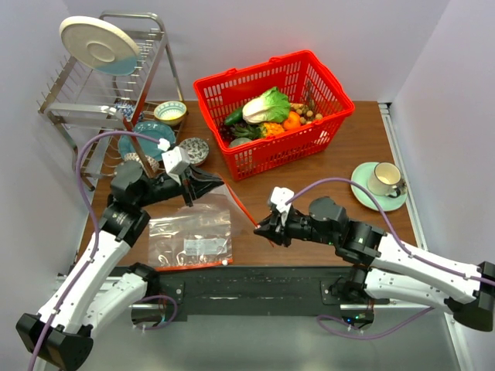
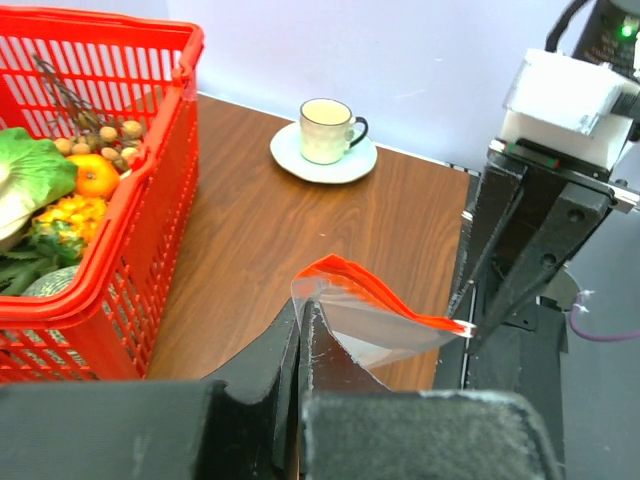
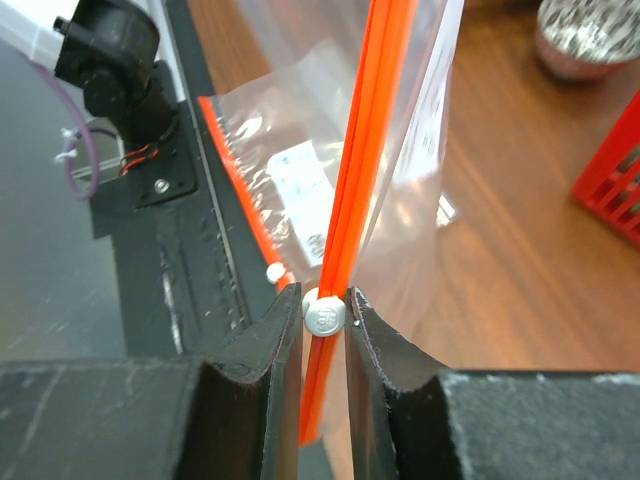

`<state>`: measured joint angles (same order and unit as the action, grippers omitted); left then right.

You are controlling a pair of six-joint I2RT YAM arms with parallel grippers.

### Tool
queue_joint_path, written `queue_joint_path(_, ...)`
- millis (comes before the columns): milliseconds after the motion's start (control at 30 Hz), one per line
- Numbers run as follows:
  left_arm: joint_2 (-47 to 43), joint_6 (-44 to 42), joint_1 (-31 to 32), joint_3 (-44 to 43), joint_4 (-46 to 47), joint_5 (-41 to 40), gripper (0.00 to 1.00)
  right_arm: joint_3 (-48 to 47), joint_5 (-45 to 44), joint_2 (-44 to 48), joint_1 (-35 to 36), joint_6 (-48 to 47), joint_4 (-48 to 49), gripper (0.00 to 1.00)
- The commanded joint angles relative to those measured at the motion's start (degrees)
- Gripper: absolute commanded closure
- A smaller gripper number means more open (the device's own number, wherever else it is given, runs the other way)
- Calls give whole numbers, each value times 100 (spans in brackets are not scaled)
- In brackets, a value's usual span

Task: Place the food in the zip-top bag and seal the zipper
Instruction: Unzip the zipper food storage bag at the center of the board.

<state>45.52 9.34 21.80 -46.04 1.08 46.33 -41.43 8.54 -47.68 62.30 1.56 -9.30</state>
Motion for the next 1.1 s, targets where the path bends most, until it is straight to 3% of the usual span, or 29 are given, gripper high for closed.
queue_joint_path(0,-113,-161,-141,-28,384,-449,100,390,298,347,28,581,-169,100)
queue_joint_path(500,-113,-161,-238,-10,393,-467,100,1023,315,1024,36,1364,-186,100)
queue_joint_path(633,-113,-161,-247,-1,410,-405,100,1058,324,1103,27,1408,-151,92)
queue_joint_path(833,-96,-178,-247,-19,375,-458,100,926,289,1024,27,1320,-283,92)
queue_joint_path(900,-96,-187,-247,-19,366,-440,100,935,263,1024,36,1312,-344,83)
queue_joint_path(967,-104,-187,-255,7,401,-326,100,935,219,1077,36,1311,-318,63)
queue_joint_path(1067,-78,-170,-255,86,594,7,100,743,35,1068,27,1215,-265,53)
